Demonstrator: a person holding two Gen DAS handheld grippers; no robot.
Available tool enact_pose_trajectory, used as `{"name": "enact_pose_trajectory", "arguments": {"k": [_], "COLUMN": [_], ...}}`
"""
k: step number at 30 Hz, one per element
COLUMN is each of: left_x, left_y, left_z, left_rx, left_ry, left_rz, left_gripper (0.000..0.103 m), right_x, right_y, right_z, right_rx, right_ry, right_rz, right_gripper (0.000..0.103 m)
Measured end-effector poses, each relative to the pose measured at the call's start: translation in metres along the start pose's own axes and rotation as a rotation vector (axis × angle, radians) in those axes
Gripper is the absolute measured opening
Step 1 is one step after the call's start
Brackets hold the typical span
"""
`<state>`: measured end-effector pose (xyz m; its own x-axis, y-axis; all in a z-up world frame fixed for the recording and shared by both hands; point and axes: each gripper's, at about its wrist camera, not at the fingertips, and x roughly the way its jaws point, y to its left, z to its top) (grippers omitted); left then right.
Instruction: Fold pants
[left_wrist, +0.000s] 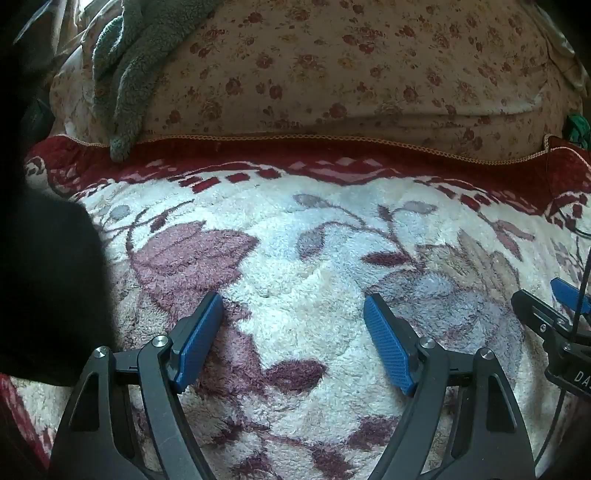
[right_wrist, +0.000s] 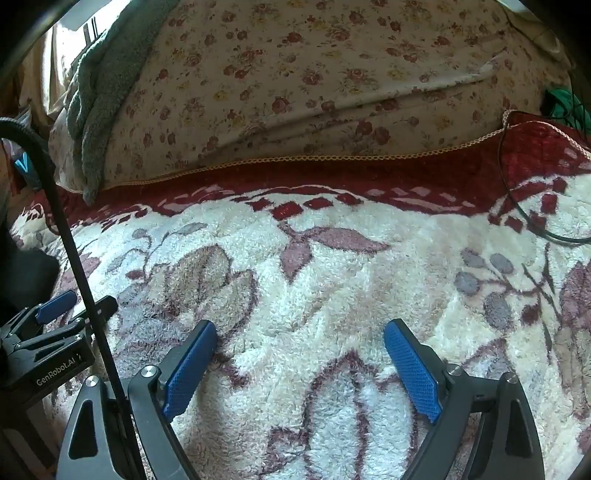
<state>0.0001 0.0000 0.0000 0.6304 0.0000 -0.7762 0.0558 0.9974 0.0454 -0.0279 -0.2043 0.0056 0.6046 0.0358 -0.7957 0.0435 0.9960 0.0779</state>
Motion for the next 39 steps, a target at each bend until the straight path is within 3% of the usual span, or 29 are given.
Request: {"name": "enact_pose_trajectory", "arguments": {"k": [39], "left_x": [-0.0007], "left_y": [-0.0011], "left_z": [0.0002], "left_rx": [0.0], "left_ry": [0.003], "left_rz": [0.001], "left_gripper": [0.08], "right_x": [0.0008], "right_y": [0.0031], "right_z": [0.0022], "right_rx": [0.0], "right_ry": [0.001], "right_rz": [0.0], "right_gripper": [0.092]}}
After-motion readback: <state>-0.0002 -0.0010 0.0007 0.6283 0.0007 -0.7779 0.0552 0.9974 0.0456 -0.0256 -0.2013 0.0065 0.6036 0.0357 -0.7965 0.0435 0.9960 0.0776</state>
